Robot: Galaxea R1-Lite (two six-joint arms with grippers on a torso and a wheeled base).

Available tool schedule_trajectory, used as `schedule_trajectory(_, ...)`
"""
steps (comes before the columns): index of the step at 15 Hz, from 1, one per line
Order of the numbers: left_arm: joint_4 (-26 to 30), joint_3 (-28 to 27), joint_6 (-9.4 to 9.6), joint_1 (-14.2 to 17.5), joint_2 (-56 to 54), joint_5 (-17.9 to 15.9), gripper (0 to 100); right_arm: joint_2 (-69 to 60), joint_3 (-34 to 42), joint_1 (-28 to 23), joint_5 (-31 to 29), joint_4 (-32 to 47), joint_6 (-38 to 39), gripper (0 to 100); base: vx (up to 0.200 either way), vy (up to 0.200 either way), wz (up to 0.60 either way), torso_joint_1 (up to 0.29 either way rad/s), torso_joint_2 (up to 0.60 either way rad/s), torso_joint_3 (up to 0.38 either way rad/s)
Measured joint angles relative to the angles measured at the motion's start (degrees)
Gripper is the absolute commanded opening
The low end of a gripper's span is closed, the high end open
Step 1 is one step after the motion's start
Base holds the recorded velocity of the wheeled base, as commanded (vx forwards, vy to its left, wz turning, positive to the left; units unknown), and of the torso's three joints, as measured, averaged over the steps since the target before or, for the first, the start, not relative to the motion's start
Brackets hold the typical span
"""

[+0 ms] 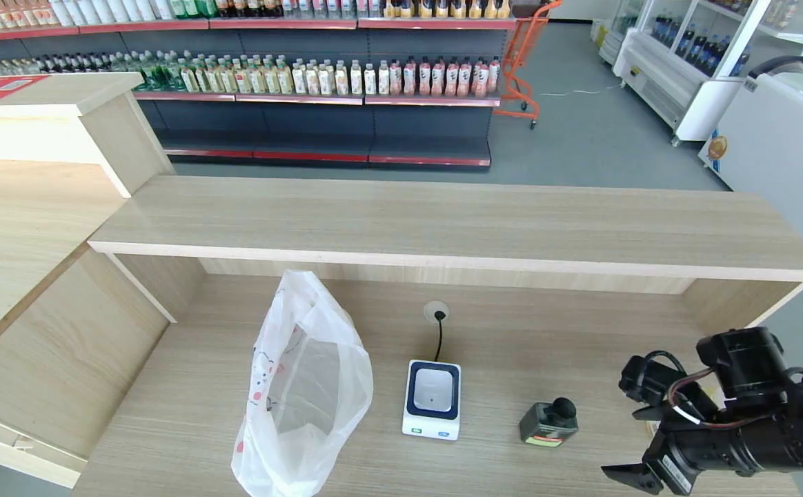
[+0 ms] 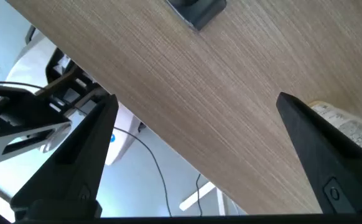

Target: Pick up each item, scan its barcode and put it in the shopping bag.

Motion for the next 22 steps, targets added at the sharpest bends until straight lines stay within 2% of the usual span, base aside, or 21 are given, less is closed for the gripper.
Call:
schedule_trajectory(2,0.00,0.00,0.00,0.00,0.00,-0.02,100,6.23,0.15,-0.48,7.40,-5.16,-5.29,100,0.000,0.000,0.00,0.000,0.00,0.000)
schedule_trajectory(3,0.00,0.00,-0.01,0.00,0.00,-0.02,100,8.22,-0.02,-0.52,9.06,-6.35,-6.47,100,0.000,0.000,0.00,0.000,0.00,0.000)
schedule_trajectory(8,0.00,0.00,-0.01,0.00,0.00,-0.02,100,14.85,-5.86,0.79,10.08,-7.31,-6.85,100,0.000,0.000,0.00,0.000,0.00,0.000)
schedule_trajectory(14,0.00,0.00,0.00,0.00,0.00,-0.02,100,23.84,-12.04,6.33,11.23,-17.77,-6.88,100,0.000,0.000,0.00,0.000,0.00,0.000)
schedule_trajectory(18,0.00,0.00,0.00,0.00,0.00,-0.02,100,27.56,-14.58,9.20,11.01,-19.71,-6.94,100,0.000,0.000,0.00,0.000,0.00,0.000)
schedule_trajectory(19,0.00,0.00,0.00,0.00,0.00,-0.02,100,28.16,-15.18,9.56,10.85,-19.88,-6.94,0,0.000,0.000,0.00,0.000,0.00,0.000)
schedule_trajectory(22,0.02,0.00,0.00,0.00,0.00,-0.02,100,28.68,-15.70,9.84,11.07,-19.88,-6.77,0,0.000,0.000,0.00,0.000,0.00,0.000)
